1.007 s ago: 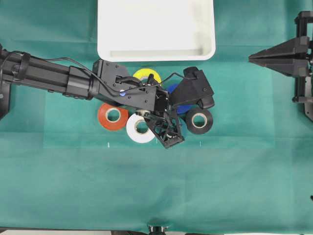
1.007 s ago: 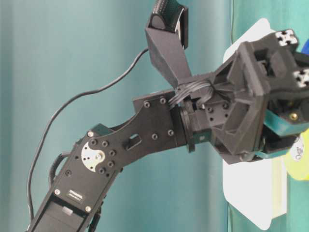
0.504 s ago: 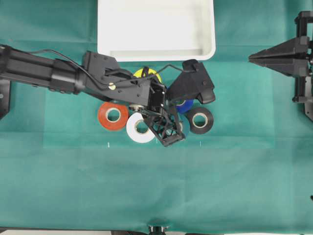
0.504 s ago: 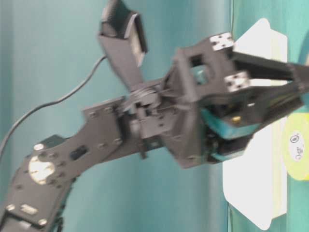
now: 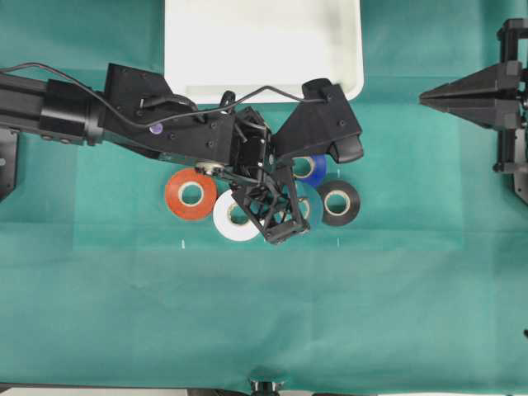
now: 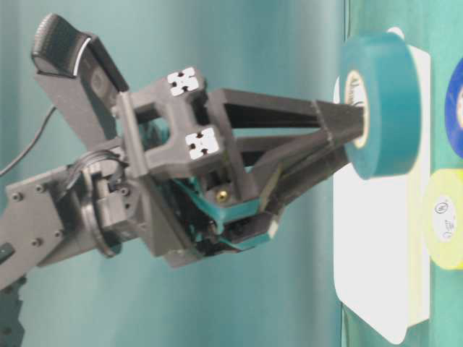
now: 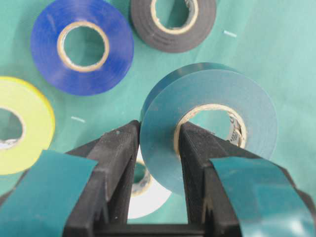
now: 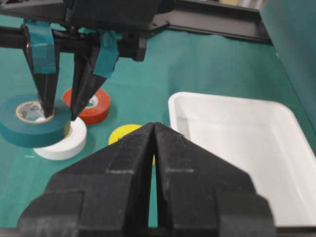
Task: Pick up the tape from a random location and place it into the white case.
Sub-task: 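Lift the teal tape roll up with the left gripper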
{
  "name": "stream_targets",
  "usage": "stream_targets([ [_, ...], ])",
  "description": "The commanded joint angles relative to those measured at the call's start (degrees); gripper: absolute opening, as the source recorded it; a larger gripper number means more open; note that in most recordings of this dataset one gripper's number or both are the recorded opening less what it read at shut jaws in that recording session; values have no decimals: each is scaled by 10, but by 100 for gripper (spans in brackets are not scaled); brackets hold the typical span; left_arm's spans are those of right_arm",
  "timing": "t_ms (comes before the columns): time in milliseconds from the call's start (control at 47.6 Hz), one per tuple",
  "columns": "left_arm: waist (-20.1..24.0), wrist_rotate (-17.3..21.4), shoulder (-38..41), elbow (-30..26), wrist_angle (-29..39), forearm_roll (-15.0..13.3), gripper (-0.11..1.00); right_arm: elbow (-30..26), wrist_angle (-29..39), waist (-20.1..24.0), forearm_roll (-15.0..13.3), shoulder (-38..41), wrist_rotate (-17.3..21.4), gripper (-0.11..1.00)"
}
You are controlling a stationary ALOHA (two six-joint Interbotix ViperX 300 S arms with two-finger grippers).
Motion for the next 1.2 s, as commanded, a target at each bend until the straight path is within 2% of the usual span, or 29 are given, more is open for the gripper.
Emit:
stream_targets([
  [0,0,6,-26,-24,11,2,22,-11,-3,-1,-1,3,-1,2],
  [399,0,19,-33,-70,58,2,22,-11,-3,-1,-1,3,-1,2],
  [1175,-1,25,-76,-121,122,2,22,-12,-3,-1,-1,3,-3,2],
])
